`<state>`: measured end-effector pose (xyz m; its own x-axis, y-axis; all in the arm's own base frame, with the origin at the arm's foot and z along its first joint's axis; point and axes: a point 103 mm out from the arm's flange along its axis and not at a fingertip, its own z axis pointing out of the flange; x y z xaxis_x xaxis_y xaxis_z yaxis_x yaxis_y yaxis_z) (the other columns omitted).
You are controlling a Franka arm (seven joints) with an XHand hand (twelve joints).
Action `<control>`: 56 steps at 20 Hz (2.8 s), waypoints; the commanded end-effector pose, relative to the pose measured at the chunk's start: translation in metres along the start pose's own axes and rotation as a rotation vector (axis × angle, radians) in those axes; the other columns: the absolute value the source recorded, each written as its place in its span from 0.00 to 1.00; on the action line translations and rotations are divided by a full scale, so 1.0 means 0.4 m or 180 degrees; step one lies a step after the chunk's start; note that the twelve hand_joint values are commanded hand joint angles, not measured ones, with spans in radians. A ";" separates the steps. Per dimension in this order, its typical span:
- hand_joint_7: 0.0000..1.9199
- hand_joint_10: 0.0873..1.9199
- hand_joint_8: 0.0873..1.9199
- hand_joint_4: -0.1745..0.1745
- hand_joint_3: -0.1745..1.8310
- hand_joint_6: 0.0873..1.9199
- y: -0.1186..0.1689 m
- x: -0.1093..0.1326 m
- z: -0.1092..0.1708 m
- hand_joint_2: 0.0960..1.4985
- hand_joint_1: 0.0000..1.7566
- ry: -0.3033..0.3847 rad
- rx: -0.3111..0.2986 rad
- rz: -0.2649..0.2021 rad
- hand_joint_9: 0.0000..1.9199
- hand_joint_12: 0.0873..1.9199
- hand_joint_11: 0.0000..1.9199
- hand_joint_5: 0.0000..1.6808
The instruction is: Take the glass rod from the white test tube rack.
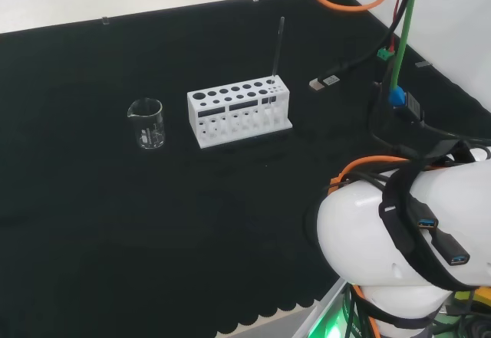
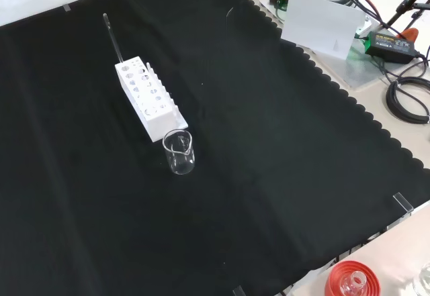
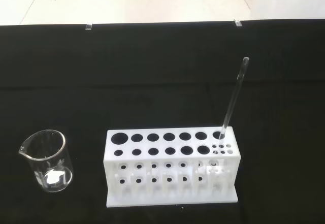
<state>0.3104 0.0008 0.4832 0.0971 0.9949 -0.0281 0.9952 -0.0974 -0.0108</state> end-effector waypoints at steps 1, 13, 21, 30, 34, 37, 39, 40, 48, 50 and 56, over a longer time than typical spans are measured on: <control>0.00 0.00 0.00 0.56 0.30 0.00 -0.001 -0.021 0.015 0.55 0.28 0.0021 0.0057 0.0006 0.00 0.00 0.00 0.00; 0.02 0.00 0.00 0.53 0.29 0.00 0.002 -0.018 -0.030 0.57 0.27 0.0111 -0.0109 0.0061 0.02 0.00 0.02 0.00; 0.02 0.06 0.00 0.52 0.23 0.00 0.031 -0.044 -0.053 0.62 0.27 -0.0028 -0.0047 0.0165 0.00 0.12 0.00 0.01; 0.03 0.08 0.00 0.51 0.23 0.00 0.065 -0.127 -0.050 0.62 0.27 -0.0028 -0.0041 0.0342 0.00 0.13 0.00 0.02; 0.03 0.09 0.01 0.50 0.23 0.00 0.078 -0.162 -0.054 0.62 0.27 -0.0027 -0.0079 0.0431 0.00 0.13 0.00 0.02; 0.03 0.12 0.02 0.49 0.23 0.00 0.087 -0.189 -0.058 0.63 0.27 -0.0038 -0.0089 0.0496 0.00 0.15 0.00 0.04; 0.04 0.13 0.04 0.47 0.23 0.00 0.093 -0.204 -0.059 0.63 0.27 -0.0038 -0.0092 0.0536 0.00 0.18 0.00 0.05; 0.03 0.14 0.05 0.46 0.23 0.00 0.096 -0.211 -0.059 0.63 0.27 -0.0033 -0.0095 0.0555 0.00 0.20 0.00 0.05; 0.02 0.28 0.22 0.41 0.23 0.00 0.149 -0.255 -0.043 0.63 0.28 -0.0025 -0.0049 0.0631 0.00 0.36 0.00 0.11; 0.02 0.30 0.24 0.40 0.23 0.00 0.169 -0.258 -0.039 0.62 0.28 -0.0010 -0.0038 0.0627 0.00 0.39 0.00 0.11; 0.02 0.34 0.28 0.39 0.23 0.00 0.240 -0.260 -0.024 0.62 0.28 0.0093 -0.0015 0.0615 0.00 0.46 0.00 0.13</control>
<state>0.3728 -0.1065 0.4975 0.2876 0.9574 -0.0268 0.9577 -0.2878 -0.0042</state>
